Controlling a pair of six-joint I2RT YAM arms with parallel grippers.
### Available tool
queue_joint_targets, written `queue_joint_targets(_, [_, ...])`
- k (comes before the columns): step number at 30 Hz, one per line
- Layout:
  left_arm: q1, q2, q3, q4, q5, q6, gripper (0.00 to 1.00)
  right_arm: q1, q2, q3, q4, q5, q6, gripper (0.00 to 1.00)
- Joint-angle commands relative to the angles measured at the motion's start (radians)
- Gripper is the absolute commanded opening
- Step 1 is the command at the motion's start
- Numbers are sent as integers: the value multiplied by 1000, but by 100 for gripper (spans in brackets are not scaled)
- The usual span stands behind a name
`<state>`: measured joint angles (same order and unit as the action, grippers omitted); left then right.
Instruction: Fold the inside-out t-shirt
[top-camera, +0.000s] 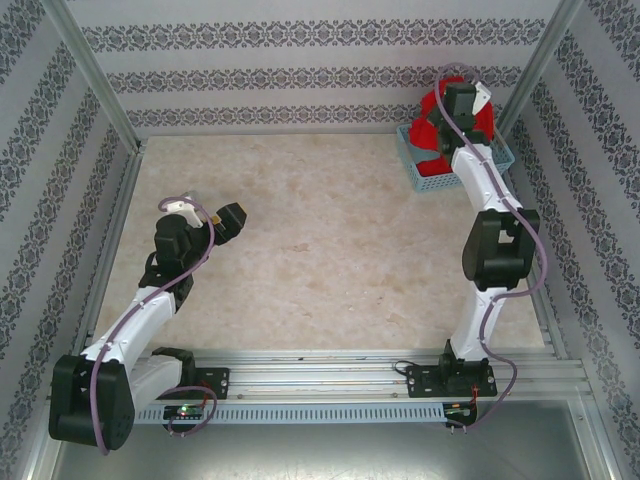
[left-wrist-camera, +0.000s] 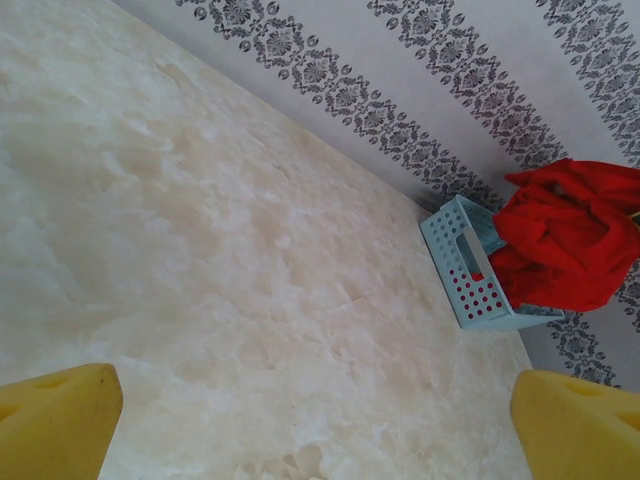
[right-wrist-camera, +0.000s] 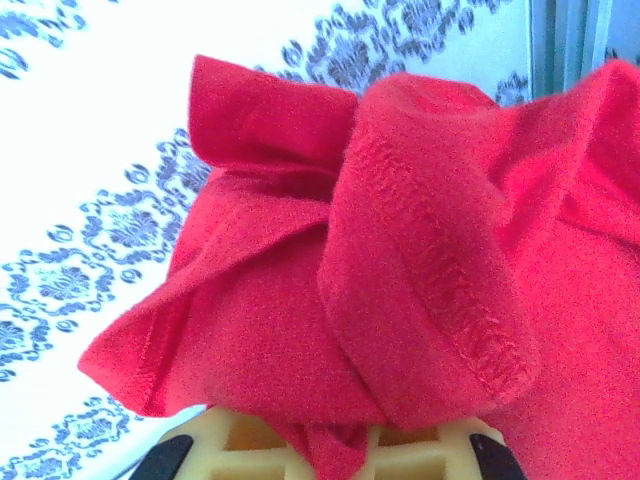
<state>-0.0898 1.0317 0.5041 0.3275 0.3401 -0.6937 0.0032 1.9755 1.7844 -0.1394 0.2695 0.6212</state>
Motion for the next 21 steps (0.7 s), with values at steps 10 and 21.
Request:
queue_joint_targets(10, [-20, -40, -5, -31, 24, -5, 100, 108, -248, -283, 534, 159, -210, 0])
queue_joint_targets(21, [-24, -105, 94, -214, 41, -17, 100, 263, -453, -349, 624, 165, -422, 0])
